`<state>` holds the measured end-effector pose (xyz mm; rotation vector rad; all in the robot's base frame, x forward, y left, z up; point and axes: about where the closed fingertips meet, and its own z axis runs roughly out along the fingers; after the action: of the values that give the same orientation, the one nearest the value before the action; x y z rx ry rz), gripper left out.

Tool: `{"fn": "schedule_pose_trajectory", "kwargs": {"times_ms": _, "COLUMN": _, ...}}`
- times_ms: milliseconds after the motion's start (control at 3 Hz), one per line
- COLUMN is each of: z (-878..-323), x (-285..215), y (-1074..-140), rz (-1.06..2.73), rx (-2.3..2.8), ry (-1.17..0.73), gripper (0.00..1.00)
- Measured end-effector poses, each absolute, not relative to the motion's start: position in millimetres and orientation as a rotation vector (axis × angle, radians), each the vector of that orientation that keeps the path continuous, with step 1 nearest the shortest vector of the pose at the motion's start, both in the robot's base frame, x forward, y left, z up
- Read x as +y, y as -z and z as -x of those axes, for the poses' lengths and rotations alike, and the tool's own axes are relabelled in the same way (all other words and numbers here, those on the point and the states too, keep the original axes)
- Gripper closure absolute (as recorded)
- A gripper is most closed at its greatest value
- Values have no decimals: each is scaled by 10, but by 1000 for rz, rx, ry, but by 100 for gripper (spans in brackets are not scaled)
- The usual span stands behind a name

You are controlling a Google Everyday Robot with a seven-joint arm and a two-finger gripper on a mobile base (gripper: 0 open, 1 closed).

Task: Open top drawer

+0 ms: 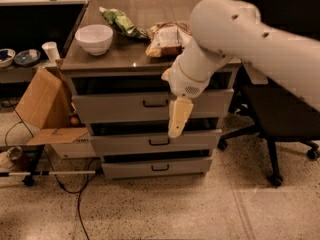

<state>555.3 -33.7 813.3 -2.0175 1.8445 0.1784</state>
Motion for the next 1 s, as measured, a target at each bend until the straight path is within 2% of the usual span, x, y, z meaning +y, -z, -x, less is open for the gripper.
{"fn": "schedule_pose_trajectory", "kwargs": {"times_ms": 1000, "z": -6028, "x": 450, "y": -7412, "rz": 2024, "rx": 1819, "ry": -242, "gripper": 0}}
